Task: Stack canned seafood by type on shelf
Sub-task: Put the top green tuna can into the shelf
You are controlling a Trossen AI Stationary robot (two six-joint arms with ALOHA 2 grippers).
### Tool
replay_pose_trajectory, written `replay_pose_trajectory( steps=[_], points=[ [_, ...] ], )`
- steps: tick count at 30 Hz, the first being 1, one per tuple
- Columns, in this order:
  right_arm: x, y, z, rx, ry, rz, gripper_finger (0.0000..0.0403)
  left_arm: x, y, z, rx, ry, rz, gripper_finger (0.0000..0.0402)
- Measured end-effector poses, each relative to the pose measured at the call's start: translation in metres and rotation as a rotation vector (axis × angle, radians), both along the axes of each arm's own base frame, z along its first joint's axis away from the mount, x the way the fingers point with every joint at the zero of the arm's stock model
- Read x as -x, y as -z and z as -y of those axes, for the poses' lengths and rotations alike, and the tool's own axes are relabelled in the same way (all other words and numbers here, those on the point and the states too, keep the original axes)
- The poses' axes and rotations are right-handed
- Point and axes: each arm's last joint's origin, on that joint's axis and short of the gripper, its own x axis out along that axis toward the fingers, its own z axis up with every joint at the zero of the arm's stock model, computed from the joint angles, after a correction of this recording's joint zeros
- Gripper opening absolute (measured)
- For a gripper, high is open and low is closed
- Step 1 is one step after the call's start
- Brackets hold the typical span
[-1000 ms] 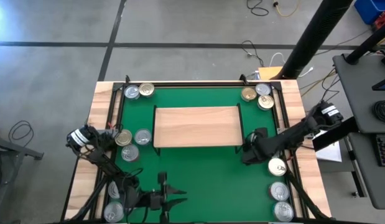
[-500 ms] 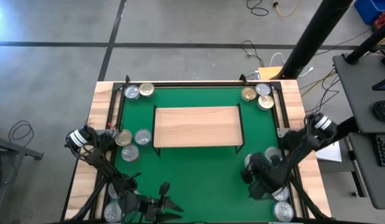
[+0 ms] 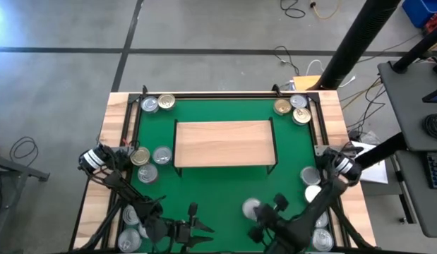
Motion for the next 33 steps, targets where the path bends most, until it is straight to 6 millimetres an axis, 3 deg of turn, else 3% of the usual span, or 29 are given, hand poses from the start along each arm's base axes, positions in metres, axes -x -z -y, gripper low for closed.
replay_pose_trajectory(
  steps=[5,14,19,23,29,33],
  points=[
    [0.016,-0.004,-0.014,0.080,-0.309,-0.264,0.0013,0.000,0.009,-0.001,0.000,-0.009,-0.062,0.0091],
    [0.039,0.047,0.004,0.123,-0.212,-0.296,0.0013,-0.021,0.045,-0.017,0.053,-0.099,-0.151,0.0091],
    [0.038,0.068,0.005,0.081,-0.255,-0.254,0.0021,-0.028,0.058,-0.025,0.077,-0.139,-0.186,0.0091],
    [0.025,0.072,0.000,0.020,-0.320,-0.173,0.0068,-0.030,0.062,-0.029,0.068,-0.156,-0.211,0.0091],
    [0.007,0.067,-0.009,-0.024,-0.368,0.028,0.0181,-0.028,0.067,-0.031,0.054,-0.171,-0.269,0.0091],
    [0.009,0.060,-0.012,0.005,-0.388,0.005,0.0255,-0.025,0.068,-0.033,0.077,-0.198,-0.327,0.0091]
  ],
)
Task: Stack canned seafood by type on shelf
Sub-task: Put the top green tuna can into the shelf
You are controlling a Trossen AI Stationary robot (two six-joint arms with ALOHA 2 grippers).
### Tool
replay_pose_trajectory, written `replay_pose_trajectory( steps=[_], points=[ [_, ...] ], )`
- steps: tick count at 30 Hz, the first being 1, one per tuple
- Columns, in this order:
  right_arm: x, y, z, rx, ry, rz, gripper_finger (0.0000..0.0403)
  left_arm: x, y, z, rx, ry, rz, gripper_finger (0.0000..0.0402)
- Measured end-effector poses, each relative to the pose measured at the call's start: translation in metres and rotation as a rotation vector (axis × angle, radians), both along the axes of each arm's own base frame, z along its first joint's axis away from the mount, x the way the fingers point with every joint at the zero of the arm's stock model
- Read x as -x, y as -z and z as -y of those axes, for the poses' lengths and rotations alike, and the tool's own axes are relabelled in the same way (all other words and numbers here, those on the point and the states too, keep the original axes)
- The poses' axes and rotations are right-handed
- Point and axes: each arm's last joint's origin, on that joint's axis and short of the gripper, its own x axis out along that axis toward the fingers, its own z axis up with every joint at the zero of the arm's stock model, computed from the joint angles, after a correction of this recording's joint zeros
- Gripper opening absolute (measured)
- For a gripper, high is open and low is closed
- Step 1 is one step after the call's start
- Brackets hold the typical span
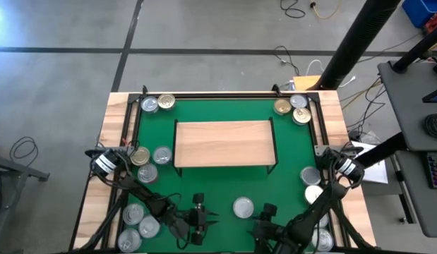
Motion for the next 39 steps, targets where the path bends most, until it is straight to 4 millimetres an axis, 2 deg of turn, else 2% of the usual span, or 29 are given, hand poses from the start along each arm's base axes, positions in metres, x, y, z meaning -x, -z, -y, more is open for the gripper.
replay_pose_trajectory(
  steps=[6,10,15,21,25,32,39],
  points=[
    [0.020,0.010,0.018,0.077,0.121,-0.175,0.0337,-0.002,0.003,-0.006,0.015,-0.034,-0.027,0.0091],
    [0.020,0.019,0.030,0.112,0.127,-0.207,0.0368,-0.006,0.003,-0.011,0.040,-0.064,-0.029,0.0091],
    [0.005,0.028,0.040,0.128,0.039,-0.172,0.0372,-0.009,0.004,-0.014,0.069,-0.072,-0.036,0.0091],
    [-0.021,0.025,0.027,-0.003,-0.079,-0.013,0.0373,-0.006,0.006,-0.010,0.106,0.008,-0.081,0.0091],
    [-0.027,0.017,0.019,-0.047,-0.123,0.035,0.0373,-0.002,0.009,-0.008,0.116,0.014,-0.118,0.0091],
    [-0.028,0.015,0.018,-0.038,-0.122,0.025,0.0373,0.007,0.015,-0.003,0.165,0.026,-0.211,0.0090],
    [-0.043,0.035,0.028,-0.026,-0.116,0.052,0.0373,0.005,0.014,-0.006,0.084,-0.037,-0.151,0.0090]
  ],
)
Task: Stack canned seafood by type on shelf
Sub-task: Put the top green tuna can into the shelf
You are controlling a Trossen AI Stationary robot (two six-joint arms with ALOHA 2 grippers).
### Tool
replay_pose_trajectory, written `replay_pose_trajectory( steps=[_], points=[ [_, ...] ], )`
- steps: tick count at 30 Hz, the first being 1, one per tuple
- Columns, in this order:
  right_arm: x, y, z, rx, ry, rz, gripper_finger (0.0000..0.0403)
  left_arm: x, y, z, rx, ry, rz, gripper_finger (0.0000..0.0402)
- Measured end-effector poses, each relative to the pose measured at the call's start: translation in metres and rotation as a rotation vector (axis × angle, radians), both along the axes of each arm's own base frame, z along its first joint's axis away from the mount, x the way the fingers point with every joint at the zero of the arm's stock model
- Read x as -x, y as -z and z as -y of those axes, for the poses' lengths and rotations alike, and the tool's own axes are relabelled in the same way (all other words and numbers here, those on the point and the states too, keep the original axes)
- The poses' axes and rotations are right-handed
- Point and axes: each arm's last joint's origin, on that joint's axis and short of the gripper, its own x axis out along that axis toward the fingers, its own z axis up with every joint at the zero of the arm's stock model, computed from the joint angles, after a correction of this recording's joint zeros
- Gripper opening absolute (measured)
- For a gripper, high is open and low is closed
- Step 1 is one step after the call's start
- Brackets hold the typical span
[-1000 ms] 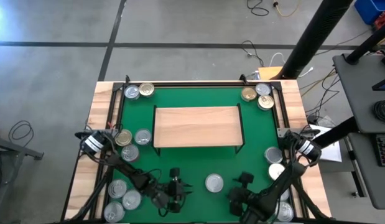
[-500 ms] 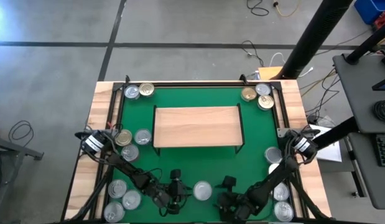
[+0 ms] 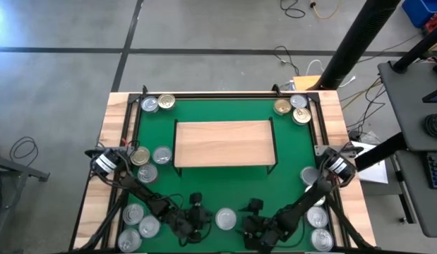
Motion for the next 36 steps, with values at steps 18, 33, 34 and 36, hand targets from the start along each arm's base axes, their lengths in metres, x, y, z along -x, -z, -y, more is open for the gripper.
replay_pose_trajectory(
  steps=[18,33,34,36],
  points=[
    [-0.025,0.018,0.004,0.022,0.043,0.137,0.0374,-0.021,0.034,0.005,-0.012,-0.060,0.163,0.0090],
    [-0.026,0.017,0.006,0.010,0.073,0.148,0.0374,-0.023,0.032,0.006,-0.052,-0.050,0.213,0.0091],
    [-0.026,0.017,0.006,0.011,0.074,0.148,0.0374,-0.024,0.031,0.007,-0.056,-0.048,0.214,0.0091],
    [-0.026,0.017,0.006,0.014,0.082,0.153,0.0374,-0.024,0.031,0.007,-0.062,-0.045,0.216,0.0091]
  ],
)
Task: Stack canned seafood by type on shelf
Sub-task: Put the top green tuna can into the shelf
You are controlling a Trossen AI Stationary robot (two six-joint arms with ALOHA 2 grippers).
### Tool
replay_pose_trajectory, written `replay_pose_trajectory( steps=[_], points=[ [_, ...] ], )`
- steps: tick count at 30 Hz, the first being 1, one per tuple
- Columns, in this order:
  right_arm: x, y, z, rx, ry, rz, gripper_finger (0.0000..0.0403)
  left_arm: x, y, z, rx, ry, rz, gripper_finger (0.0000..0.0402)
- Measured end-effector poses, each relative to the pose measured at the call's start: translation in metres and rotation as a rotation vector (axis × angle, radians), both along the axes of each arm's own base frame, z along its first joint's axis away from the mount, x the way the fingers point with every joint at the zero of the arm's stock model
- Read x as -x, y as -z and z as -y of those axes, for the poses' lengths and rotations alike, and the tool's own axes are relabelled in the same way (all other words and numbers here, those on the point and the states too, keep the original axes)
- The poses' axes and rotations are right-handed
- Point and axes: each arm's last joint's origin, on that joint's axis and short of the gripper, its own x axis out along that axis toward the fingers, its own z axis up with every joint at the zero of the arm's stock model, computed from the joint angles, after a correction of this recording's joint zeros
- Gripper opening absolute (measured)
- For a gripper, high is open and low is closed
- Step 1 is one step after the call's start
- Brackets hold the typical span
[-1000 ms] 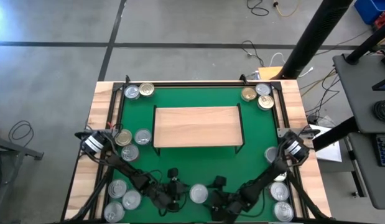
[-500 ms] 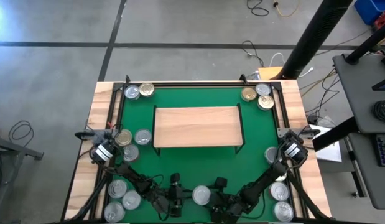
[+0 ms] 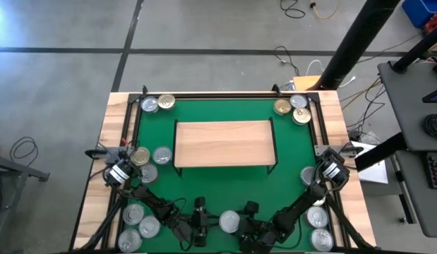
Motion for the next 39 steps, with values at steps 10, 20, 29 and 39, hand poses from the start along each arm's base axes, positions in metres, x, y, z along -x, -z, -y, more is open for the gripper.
replay_pose_trajectory(
  steps=[10,20,29,39],
  points=[
    [-0.0007,-0.0010,-0.0004,0.006,0.003,0.004,0.0373,-0.0010,-0.0011,0.0007,-0.004,0.003,0.009,0.0091],
    [0.0001,-0.0012,-0.0001,-0.009,0.013,-0.040,0.0385,-0.0018,-0.0016,0.0007,-0.001,0.007,0.009,0.0091],
    [-0.0064,-0.0082,0.0005,0.035,0.006,-0.093,0.0399,-0.0031,-0.0023,0.0006,0.018,0.026,0.011,0.0091],
    [-0.0077,-0.0078,0.0027,0.024,0.056,-0.066,0.0400,-0.0038,-0.0032,0.0001,0.005,0.022,0.021,0.0091]
  ],
)
